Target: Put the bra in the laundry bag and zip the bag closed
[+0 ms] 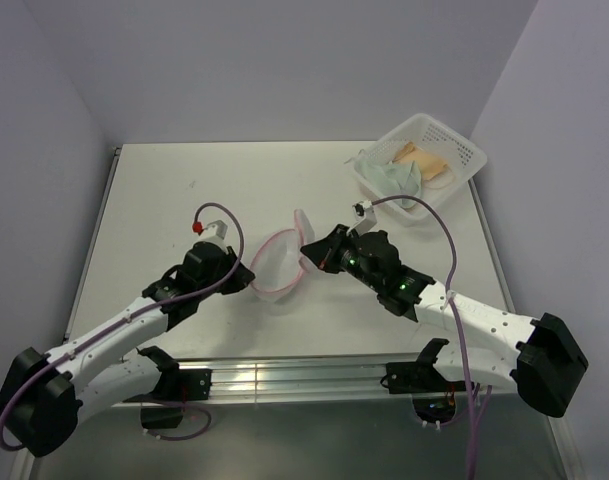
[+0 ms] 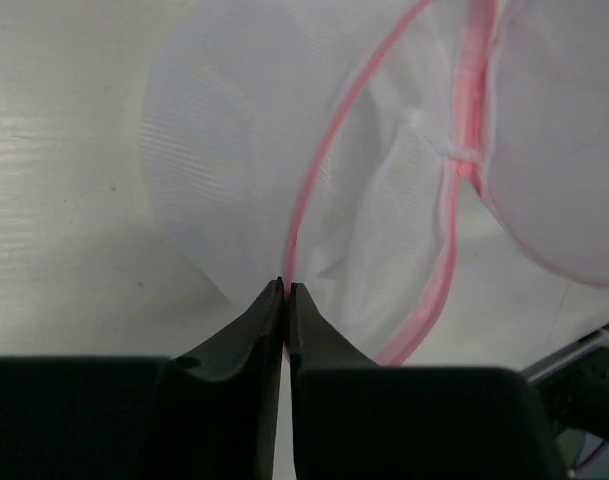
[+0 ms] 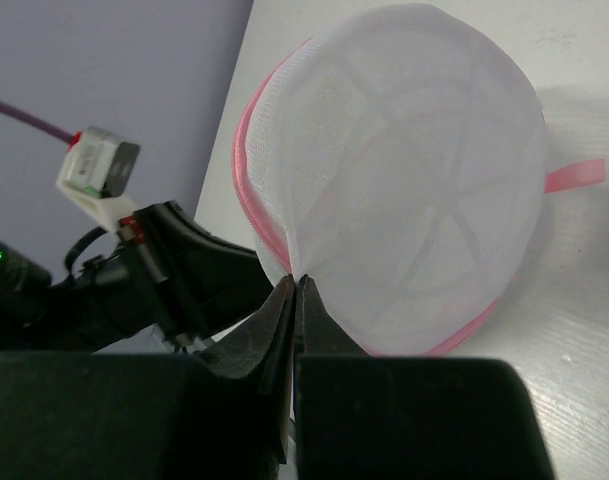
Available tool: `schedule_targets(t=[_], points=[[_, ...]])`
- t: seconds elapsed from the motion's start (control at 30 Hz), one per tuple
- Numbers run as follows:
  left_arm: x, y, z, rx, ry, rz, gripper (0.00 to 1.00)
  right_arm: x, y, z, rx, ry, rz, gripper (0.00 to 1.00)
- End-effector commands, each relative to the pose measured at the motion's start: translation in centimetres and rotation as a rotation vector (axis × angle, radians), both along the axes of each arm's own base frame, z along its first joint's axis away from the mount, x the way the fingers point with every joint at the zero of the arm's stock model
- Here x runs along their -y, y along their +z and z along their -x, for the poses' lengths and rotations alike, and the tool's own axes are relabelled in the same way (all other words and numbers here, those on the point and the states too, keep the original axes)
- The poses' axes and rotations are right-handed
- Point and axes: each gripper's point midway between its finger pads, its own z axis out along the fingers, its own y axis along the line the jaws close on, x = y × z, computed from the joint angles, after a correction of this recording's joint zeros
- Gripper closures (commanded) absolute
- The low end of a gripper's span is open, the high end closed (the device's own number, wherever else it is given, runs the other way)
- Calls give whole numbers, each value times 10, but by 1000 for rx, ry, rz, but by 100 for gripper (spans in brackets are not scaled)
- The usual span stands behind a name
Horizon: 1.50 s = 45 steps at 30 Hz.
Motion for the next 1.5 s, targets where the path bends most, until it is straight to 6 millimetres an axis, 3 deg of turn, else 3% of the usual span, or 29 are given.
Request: schedule_targets(t=[0.0, 0.03, 0.13, 0.23, 0.47, 0.67, 0.77, 0.9, 1.03, 1.1, 1.13, 1.2, 1.23, 1.3, 1.33, 1.47], points=[[1, 15, -24, 85, 52, -14, 91, -1, 15, 3, 56, 26, -43, 100], [-3, 15, -28, 94, 77, -26, 100, -1, 14, 3, 57, 29, -40, 100], [-10, 27, -31, 121, 118, -30, 100, 1, 12, 6, 57, 34, -37, 100], [-31, 39, -37, 154, 218, -71, 100, 5, 8, 8, 56, 35, -29, 100], [-66, 52, -31, 176, 330, -120, 100, 19, -11, 9, 34, -9, -1, 100], [-91, 63, -29, 189, 391, -135, 100, 13, -28, 11, -7, 3, -20, 98], [-96, 70, -30, 207, 398, -123, 99, 11, -37, 8, -26, -2, -6, 94], [-91, 54, -35, 164, 378, -135, 92, 15, -61, 10, -73, -18, 27, 88], [-84, 47, -38, 148, 360, -121, 89, 32, -81, 5, -94, -63, 124, 71], [-84, 49, -39, 158, 360, -115, 88, 40, -79, 0, -63, -83, 178, 57], [-85, 51, -38, 163, 361, -114, 84, 46, -72, -2, -51, -96, 196, 43], [-87, 56, -37, 177, 367, -108, 76, 60, -68, -3, -25, -110, 276, 33], [-87, 57, -36, 180, 365, -106, 73, 63, -55, -8, 0, -124, 283, 28], [-85, 60, -34, 186, 354, -96, 62, 75, -47, -11, 31, -132, 352, 27], [-86, 63, -34, 192, 354, -92, 58, 83, -26, -17, 68, -179, 357, 30], [-85, 81, -31, 228, 336, -76, 36, 129, 13, -41, 138, -325, 420, 41]])
